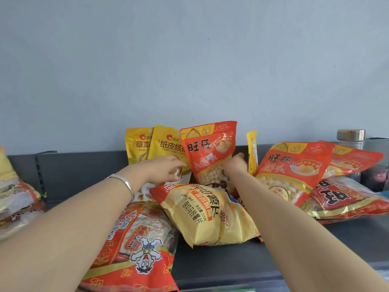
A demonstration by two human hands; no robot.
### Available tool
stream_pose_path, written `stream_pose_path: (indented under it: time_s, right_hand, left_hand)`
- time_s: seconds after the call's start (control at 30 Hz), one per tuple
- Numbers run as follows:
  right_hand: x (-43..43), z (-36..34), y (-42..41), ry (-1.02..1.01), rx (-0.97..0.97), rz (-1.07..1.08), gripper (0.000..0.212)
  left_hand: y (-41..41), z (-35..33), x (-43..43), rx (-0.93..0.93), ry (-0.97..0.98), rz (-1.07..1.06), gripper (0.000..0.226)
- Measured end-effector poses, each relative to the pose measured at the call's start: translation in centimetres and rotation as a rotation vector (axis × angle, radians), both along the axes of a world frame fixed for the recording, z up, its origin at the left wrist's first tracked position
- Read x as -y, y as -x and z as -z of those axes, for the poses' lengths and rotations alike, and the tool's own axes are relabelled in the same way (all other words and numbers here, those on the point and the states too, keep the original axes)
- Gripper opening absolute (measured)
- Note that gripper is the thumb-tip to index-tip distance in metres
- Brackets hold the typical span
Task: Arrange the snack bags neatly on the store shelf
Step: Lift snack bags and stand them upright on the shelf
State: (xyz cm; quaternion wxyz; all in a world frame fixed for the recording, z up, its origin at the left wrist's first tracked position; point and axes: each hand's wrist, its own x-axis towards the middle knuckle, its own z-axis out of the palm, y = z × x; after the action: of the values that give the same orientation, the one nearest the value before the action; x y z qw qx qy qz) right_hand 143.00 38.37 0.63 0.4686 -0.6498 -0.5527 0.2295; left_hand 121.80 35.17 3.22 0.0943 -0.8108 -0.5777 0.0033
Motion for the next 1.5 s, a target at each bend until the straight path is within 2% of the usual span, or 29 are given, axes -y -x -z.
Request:
stream_pose_path:
  time_s: [0.03,0.2,0.3,0.37,0.43,0.6,0.73,0.87,0.97,1.03,1.1,1.2,1.3,1.4,1.47,1.5]
  right_hand:
    - [0.4,-0.1,0.0,-0.007,-0.169,-0.008,0.038]
    - [-0.2,-1.1,0.3,0.062,0.053,-0.03,0.069]
    - [0.8,-1.3,0.5,0.071,0.111,-0.09,0.075]
    - [1.6,-1.1,0.6,0.034,0.134,-0.093,0.066]
    - [2.6,-0.8,0.8,0.006,0.235,-0.096,0.055]
    - [5.5,-0.9,1.6,-0.083,0.439,-0.174,0.055]
    - [8.9,-1.5,2.8,-0.044,0.484,-0.246,0.04]
    - [11.6,-1.1,3.6,0.09,0.393,-0.127,0.039]
    - [13.6,-0.8,4.2,0.211,0.297,-0.047,0.055]
    - [14.8,-0.4,4.3,0.26,0.113,-0.031,0.064]
    - [16.2,0.0,4.4,0.294,-0.164,-0.056,0.055]
    - [17.1,0.4,4.5,0.259,-0.355,-0.017,0.042]
    - [17.5,0.2,4.4,0.177,-0.479,0.008,0.036]
    - [17.7,0.1,3.9,0.05,-0.518,0.066,0.022]
    - [18.0,-0.3,3.5,-0.056,-0.574,0.096,0.028]
    - [18.0,-0.5,3.3,-0.085,-0.608,0.112,0.037]
  left_hand:
    - [-0.3,0.0,-0.1,0.026,0.007,0.011,0.053]
    - [-0.6,0.1,-0.2,0.057,0.047,-0.034,0.051]
    - [-0.3,0.0,0.6,0.039,0.033,-0.121,0.05]
    - [-0.4,-0.3,1.5,0.03,0.02,-0.135,0.044]
    - [-0.4,-0.5,2.4,0.038,0.012,-0.123,0.04]
    - [0.4,-1.1,5.2,0.143,-0.006,-0.058,0.033]
    - [1.2,-1.3,8.7,0.213,0.015,0.004,0.036]
    - [1.7,-0.5,11.2,0.454,0.144,-0.002,0.048]
    - [1.0,0.1,11.8,0.499,0.205,-0.046,0.061]
    - [0.7,0.8,11.6,0.562,0.252,-0.087,0.067]
    - [0.3,1.6,11.2,0.687,0.282,-0.102,0.068]
    - [-0.7,2.2,11.3,1.018,0.277,-0.087,0.06]
    - [-1.9,1.9,12.0,1.388,0.218,-0.073,0.041]
    - [-2.1,1.7,12.4,1.462,0.071,-0.091,0.038]
    - [-2.0,1.6,12.6,1.505,-0.006,-0.041,0.037]
    - [-1.9,1.5,12.8,1.535,-0.019,-0.015,0.038]
